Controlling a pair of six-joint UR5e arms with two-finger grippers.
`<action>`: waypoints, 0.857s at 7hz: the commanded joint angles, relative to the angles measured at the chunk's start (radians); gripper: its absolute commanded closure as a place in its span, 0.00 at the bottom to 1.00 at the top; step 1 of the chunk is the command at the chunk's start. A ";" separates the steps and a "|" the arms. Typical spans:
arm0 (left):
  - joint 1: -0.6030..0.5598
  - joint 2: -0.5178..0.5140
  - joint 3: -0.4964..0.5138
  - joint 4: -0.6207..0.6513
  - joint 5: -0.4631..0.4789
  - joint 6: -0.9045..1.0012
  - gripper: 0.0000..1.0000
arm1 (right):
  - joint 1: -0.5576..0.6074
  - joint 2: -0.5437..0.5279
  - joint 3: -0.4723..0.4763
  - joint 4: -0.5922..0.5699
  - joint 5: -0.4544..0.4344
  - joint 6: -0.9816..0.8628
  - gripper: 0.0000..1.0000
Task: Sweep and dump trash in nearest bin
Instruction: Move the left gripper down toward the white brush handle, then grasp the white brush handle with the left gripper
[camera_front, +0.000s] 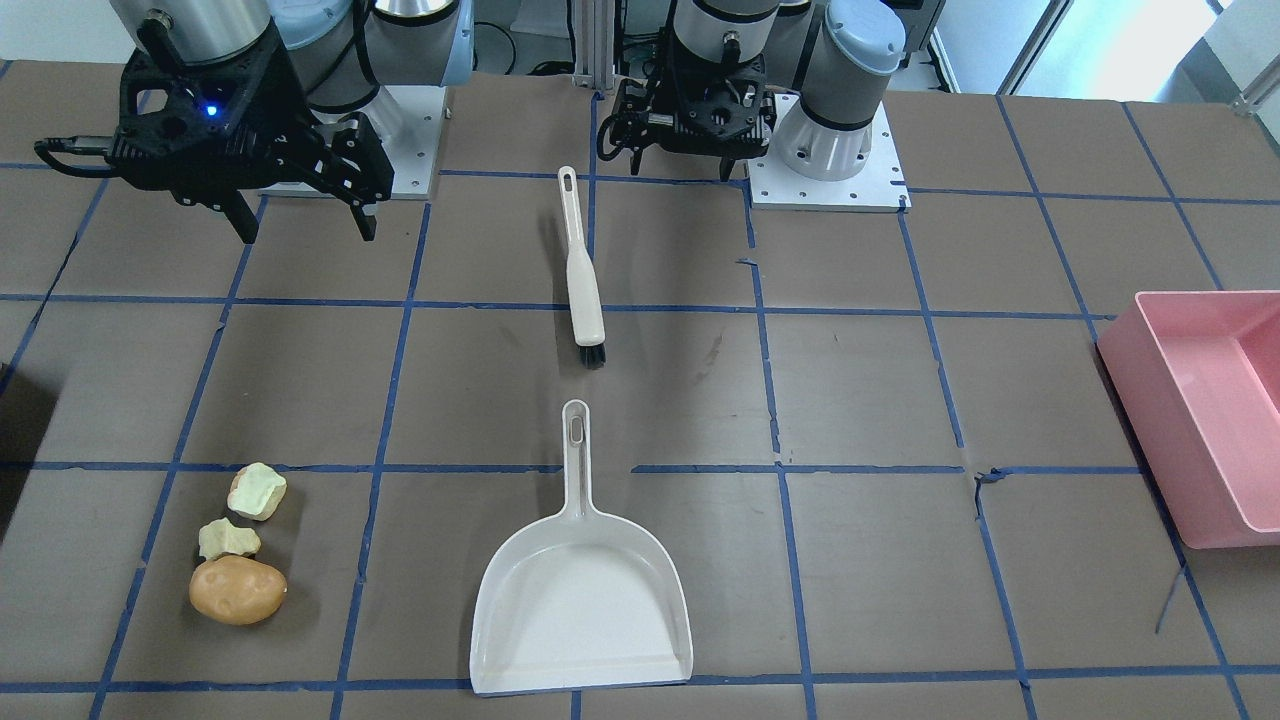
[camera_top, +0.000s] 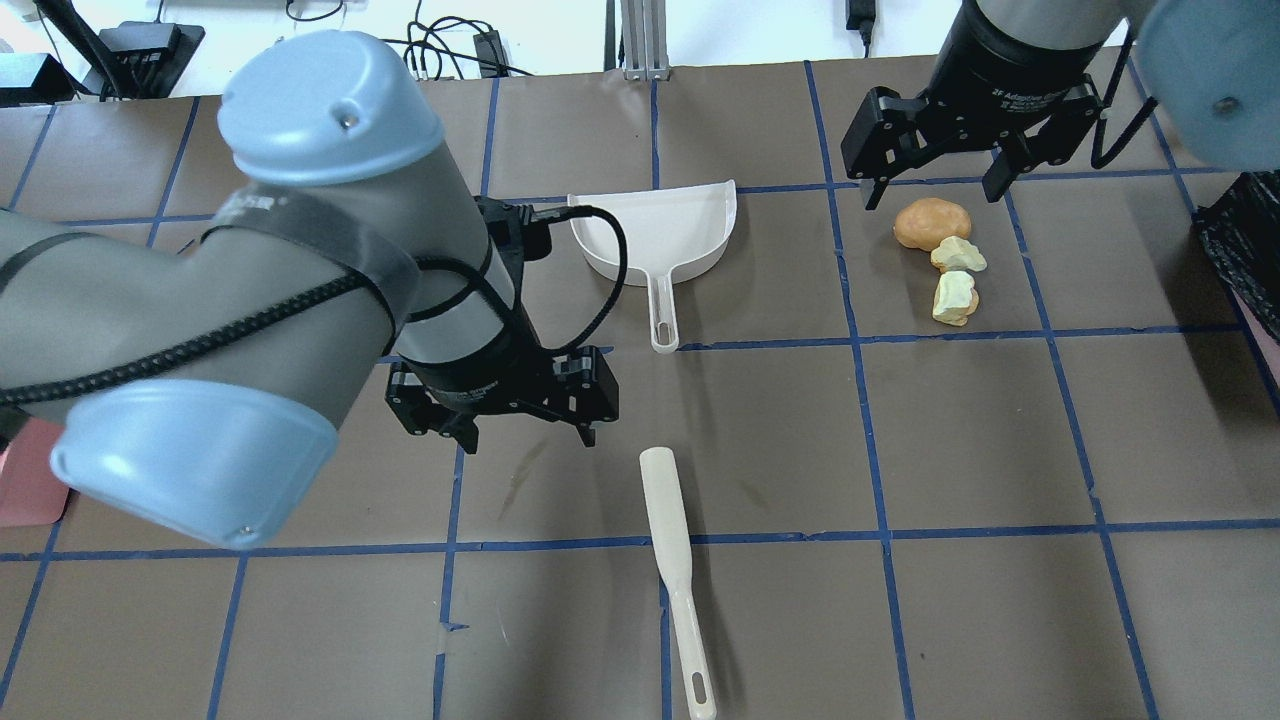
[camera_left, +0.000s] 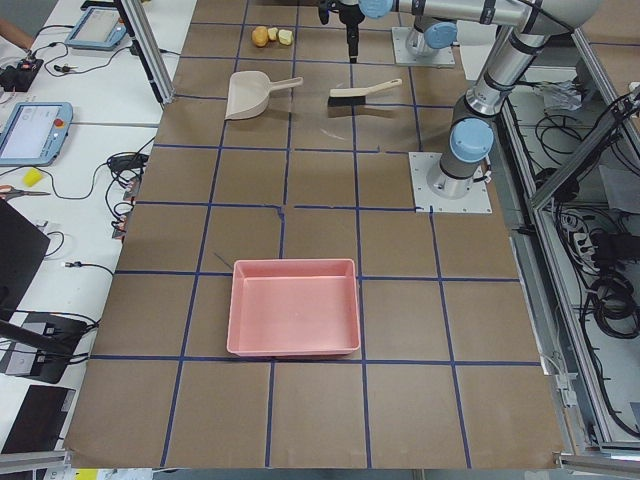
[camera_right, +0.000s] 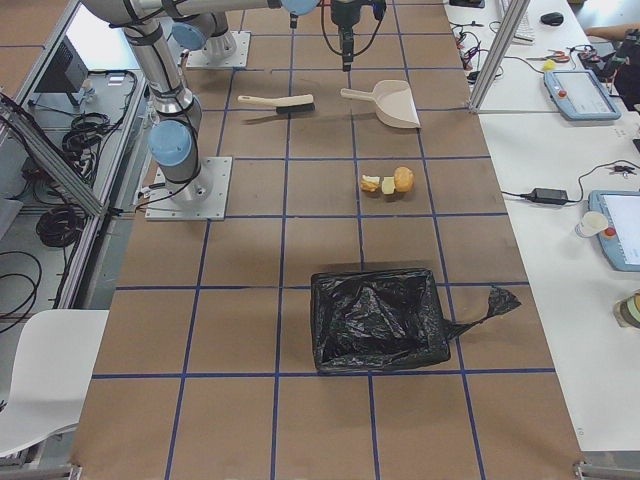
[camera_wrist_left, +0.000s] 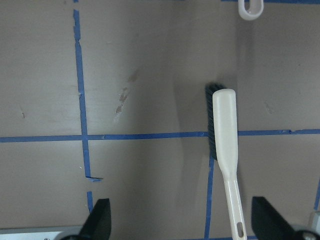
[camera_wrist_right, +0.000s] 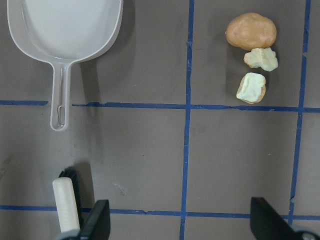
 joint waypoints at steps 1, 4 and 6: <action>-0.064 -0.003 -0.110 0.170 0.056 -0.138 0.00 | -0.008 0.001 0.000 0.002 -0.005 -0.002 0.00; -0.168 -0.012 -0.227 0.344 0.056 -0.299 0.00 | -0.007 0.000 0.000 0.002 -0.005 -0.003 0.00; -0.208 -0.014 -0.303 0.392 0.043 -0.348 0.00 | -0.005 0.000 0.000 0.002 -0.005 -0.003 0.00</action>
